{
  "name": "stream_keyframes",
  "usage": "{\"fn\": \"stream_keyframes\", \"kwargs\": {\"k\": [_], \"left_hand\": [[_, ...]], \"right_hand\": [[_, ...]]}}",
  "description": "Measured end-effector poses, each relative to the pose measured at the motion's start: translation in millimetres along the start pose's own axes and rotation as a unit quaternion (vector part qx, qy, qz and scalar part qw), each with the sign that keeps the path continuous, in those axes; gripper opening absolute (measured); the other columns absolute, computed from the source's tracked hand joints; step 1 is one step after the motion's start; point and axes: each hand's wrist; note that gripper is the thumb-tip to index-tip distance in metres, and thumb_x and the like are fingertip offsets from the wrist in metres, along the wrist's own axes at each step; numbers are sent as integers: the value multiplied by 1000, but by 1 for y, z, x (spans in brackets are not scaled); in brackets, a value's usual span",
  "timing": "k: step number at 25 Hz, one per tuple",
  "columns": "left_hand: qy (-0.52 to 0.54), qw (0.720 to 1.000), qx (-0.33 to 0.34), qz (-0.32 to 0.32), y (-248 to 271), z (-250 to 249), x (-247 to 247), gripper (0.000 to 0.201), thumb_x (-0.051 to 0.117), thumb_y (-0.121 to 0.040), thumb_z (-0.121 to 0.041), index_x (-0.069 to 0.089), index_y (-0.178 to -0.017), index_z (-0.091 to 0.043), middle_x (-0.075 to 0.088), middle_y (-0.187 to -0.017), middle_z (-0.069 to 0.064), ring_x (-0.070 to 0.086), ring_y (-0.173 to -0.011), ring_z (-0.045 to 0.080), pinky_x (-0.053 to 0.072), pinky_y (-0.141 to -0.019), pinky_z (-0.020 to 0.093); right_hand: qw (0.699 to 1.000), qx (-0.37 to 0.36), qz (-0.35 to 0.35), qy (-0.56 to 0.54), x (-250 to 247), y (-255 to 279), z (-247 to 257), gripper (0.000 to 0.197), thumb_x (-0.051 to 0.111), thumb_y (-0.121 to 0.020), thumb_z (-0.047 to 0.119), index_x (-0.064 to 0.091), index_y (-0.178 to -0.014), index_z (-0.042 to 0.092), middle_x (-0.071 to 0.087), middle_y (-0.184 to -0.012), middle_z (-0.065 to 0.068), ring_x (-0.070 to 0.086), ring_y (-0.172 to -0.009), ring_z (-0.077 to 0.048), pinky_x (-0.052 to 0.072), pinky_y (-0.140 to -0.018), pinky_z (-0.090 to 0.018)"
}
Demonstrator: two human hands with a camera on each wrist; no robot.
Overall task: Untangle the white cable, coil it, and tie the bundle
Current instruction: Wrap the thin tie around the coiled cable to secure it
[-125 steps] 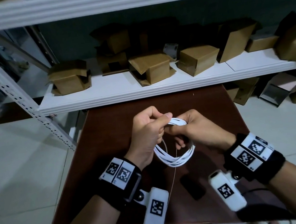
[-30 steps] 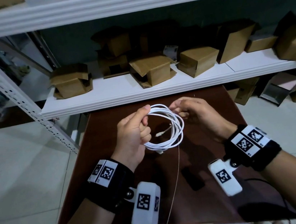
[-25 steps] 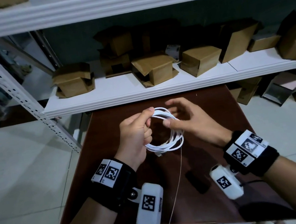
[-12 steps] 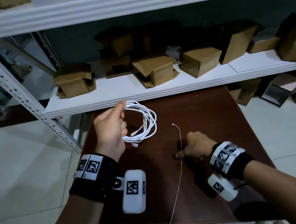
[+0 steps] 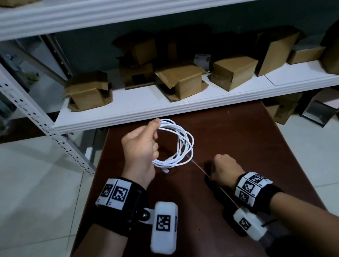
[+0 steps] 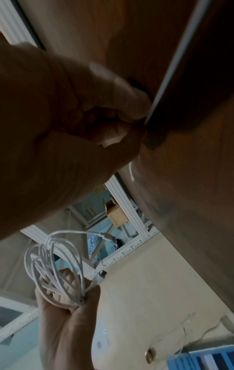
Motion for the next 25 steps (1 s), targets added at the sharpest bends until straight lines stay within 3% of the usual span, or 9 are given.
{"fn": "stream_keyframes", "kwargs": {"k": [3,6,8,10,12,15,18,22,25], "left_hand": [[0,1000,3,-2,0,-2,0,46,76,-93,-22,45,-59,-17,24,-49,-5,18,-36,6,9,-39,19],[18,1000,13,-18,-3,-6,-3,45,77,-93,-21,47,-60,-17,24,-47,-6,17,-35,5,10,-37,19],[27,999,25,-32,-5,-8,-3,45,77,-93,-21,46,-60,-17,24,-45,-8,17,-35,5,10,-37,19],[27,997,43,-52,-5,-8,-3,46,77,-93,-22,46,-60,-16,24,-44,-9,17,-36,5,11,-37,19],[20,993,71,-87,-6,-8,-4,46,77,-94,-24,48,-58,-16,26,-44,-8,19,-37,7,13,-39,20],[15,984,122,-130,-13,-6,-9,47,80,-87,-34,54,-50,-20,34,-46,-8,27,-43,11,20,-47,24],[15,980,137,-140,-16,-2,-9,46,81,-80,-43,56,-48,-21,36,-45,-9,29,-47,13,22,-51,28],[14,982,128,-137,-15,0,-4,51,79,-90,-33,54,-48,-21,29,-47,-4,22,-40,11,15,-44,23],[25,980,125,-151,-17,-2,-2,52,79,-91,-31,54,-47,-21,29,-46,-4,22,-39,11,15,-43,22]], "right_hand": [[999,21,-10,-31,-7,-1,0,35,85,-79,40,61,-87,16,65,-106,-8,68,-102,-29,54,-79,-34],[981,20,-72,-180,-29,-14,-6,24,82,-77,28,64,-65,20,71,-79,1,71,-84,-24,53,-72,-32],[942,-32,-108,-316,-51,-20,-10,12,77,-77,13,71,-67,18,75,-69,-2,74,-73,-24,53,-67,-32],[902,-93,-121,-403,-75,-12,-9,15,71,-83,-3,73,-80,11,75,-68,-7,69,-59,-13,50,-61,-25],[875,-153,-118,-443,-96,4,-5,14,67,-89,-11,73,-95,-1,74,-74,-16,65,-60,-5,49,-63,-15],[853,-210,-114,-463,-107,19,-3,11,68,-93,-9,73,-102,-6,73,-84,-29,66,-69,-5,51,-69,-12],[837,-220,-118,-486,-105,24,-1,10,72,-91,-8,74,-100,-8,70,-91,-38,68,-70,-3,52,-69,-12],[822,-238,-144,-497,-109,31,2,13,83,-81,-1,80,-93,2,74,-88,-28,64,-75,-12,52,-70,-14],[799,-237,-123,-539,-110,34,4,16,84,-78,0,81,-93,7,76,-87,-25,66,-79,-17,54,-73,-16]]}}
Point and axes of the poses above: each hand's wrist, its own y-axis away from the middle knuckle, its own x-axis out of the palm, z = x × y
